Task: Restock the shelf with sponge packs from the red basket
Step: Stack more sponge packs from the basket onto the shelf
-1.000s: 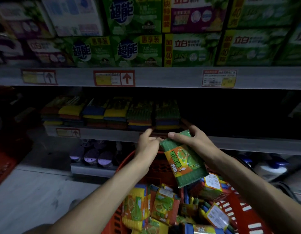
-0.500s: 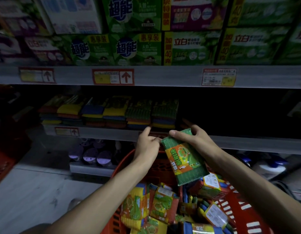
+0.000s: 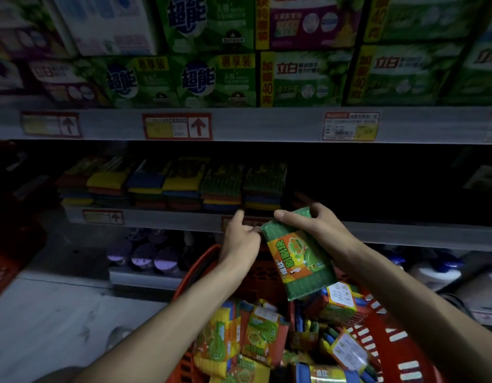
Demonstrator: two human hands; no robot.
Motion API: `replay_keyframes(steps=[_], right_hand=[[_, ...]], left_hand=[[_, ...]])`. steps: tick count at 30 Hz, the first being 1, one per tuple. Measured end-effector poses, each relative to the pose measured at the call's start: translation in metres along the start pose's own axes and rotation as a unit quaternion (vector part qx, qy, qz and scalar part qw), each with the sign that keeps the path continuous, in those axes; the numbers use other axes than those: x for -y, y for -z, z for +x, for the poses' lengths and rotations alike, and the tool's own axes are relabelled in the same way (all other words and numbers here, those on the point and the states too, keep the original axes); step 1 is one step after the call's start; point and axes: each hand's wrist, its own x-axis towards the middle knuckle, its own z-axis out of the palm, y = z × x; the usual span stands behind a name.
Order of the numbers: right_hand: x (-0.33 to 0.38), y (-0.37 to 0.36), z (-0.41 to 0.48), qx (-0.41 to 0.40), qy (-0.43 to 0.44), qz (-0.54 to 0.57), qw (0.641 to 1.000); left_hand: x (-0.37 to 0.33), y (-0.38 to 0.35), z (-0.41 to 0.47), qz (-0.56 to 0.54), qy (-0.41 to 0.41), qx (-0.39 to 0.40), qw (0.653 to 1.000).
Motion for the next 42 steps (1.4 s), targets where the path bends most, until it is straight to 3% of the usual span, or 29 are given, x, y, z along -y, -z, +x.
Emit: replay_keyframes(steps=[8,13,26,42], right_hand=[[0.000,0.006,0.000,0.027,0.017,0.014,0.999],[0.000,0.008,0.003,0.034,0.032,0.013,0.999],[-0.007,0.004,0.003,0.025,-0.003,0.005,1.000],[-0.007,-0.007,0.002,0.026,-0.008,-0.035,0.999]], left_hand=[[0.003,-0.006,0.004,0.039,-0.015,0.013,0.999],[0.001,-0.005,0.005,-0.008,-0.002,-0.011,1.000],[0.009,-0.006,0.014,-0.097,0.050,0.016,0.994],[0.008,0.008,0.009,-0.121,0.014,-0.021,0.992]])
